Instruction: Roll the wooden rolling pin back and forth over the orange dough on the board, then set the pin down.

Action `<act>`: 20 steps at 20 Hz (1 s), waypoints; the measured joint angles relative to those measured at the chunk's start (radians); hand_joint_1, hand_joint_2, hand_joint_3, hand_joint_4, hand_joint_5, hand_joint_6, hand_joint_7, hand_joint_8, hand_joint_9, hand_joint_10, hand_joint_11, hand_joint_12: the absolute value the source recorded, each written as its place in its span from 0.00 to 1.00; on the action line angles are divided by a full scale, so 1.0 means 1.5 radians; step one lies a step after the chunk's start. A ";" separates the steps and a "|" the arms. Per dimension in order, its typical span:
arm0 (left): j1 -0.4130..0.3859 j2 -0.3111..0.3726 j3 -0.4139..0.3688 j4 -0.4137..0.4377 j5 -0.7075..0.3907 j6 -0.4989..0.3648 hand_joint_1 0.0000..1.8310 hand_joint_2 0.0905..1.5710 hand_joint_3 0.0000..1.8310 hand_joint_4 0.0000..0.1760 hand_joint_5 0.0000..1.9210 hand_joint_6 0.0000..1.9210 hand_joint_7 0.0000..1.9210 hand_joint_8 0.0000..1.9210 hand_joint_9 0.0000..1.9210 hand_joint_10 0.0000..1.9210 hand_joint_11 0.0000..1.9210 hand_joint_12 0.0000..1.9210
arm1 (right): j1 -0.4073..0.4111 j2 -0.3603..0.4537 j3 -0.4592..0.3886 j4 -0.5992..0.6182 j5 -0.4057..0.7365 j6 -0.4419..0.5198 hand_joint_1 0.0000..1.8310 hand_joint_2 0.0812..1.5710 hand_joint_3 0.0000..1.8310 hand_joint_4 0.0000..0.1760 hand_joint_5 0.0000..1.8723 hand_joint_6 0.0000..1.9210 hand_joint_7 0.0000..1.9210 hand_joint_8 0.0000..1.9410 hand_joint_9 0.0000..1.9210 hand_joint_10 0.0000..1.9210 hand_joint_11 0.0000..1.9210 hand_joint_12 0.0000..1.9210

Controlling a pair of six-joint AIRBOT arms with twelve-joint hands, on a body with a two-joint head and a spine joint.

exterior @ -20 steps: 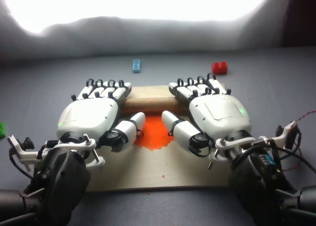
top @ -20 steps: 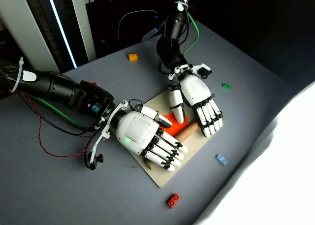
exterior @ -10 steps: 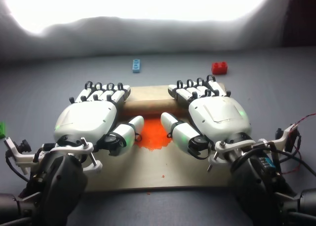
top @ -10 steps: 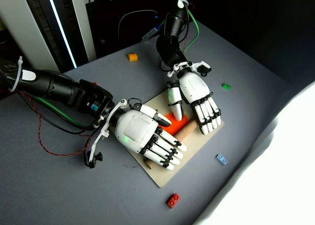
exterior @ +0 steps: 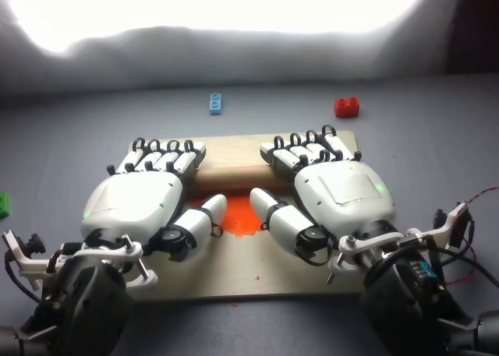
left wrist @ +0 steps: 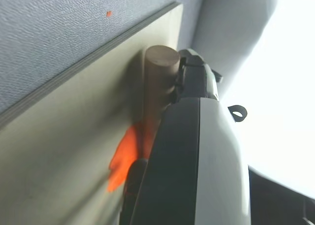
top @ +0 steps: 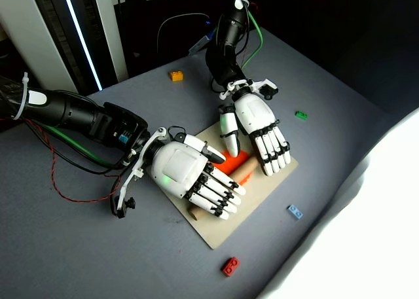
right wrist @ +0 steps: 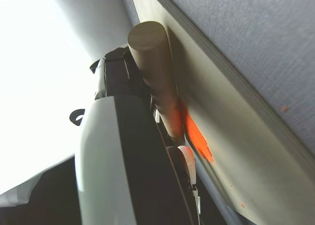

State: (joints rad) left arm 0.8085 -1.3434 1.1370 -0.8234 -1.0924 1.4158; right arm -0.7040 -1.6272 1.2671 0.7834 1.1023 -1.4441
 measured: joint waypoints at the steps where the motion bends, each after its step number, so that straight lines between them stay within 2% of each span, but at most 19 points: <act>1: 0.001 0.000 -0.002 -0.001 -0.003 0.000 0.00 0.96 0.00 0.00 0.08 0.00 0.12 0.00 0.10 0.00 0.00 0.15 | -0.001 0.000 0.000 -0.002 0.000 0.000 0.00 0.93 0.00 0.00 0.19 0.00 0.19 0.00 0.18 0.01 0.00 0.38; 4: 0.006 0.001 -0.010 0.001 -0.014 -0.002 0.00 0.96 0.00 0.00 0.08 0.00 0.12 0.00 0.10 0.00 0.00 0.14 | -0.002 0.000 0.000 -0.004 0.000 -0.001 0.00 0.93 0.00 0.00 0.19 0.00 0.19 0.00 0.18 0.01 0.00 0.37; 10: 0.021 0.008 -0.029 0.010 -0.032 -0.008 0.00 0.96 0.00 0.00 0.09 0.00 0.13 0.00 0.11 0.00 0.00 0.20 | -0.008 0.003 -0.010 -0.016 0.004 -0.004 0.00 0.93 0.00 0.00 0.19 0.00 0.20 0.00 0.18 0.01 0.00 0.40; 17: 0.032 0.029 -0.051 0.013 -0.033 -0.018 0.00 0.96 0.00 0.00 0.09 0.00 0.13 0.00 0.11 0.00 0.00 0.17 | -0.016 0.008 -0.020 -0.027 0.008 -0.008 0.00 0.92 0.00 0.00 0.19 0.00 0.20 0.00 0.18 0.01 0.00 0.38; 18: 0.033 0.031 -0.053 0.015 -0.032 -0.019 0.00 0.96 0.00 0.00 0.11 0.01 0.14 0.00 0.12 0.01 0.00 0.21 | -0.016 0.008 -0.020 -0.027 0.008 -0.009 0.00 0.92 0.00 0.00 0.19 0.00 0.19 0.00 0.18 0.00 0.00 0.38; 20: 0.037 0.031 -0.053 0.018 -0.033 -0.022 0.00 0.96 0.00 0.00 0.10 0.00 0.13 0.00 0.11 0.00 0.00 0.16 | -0.016 0.007 -0.020 -0.027 0.009 -0.010 0.00 0.92 0.00 0.00 0.19 0.00 0.20 0.00 0.18 0.00 0.00 0.37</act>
State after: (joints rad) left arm 0.8639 -1.2972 1.0569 -0.7963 -1.1423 1.3827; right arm -0.7280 -1.6161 1.2369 0.7429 1.1164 -1.4597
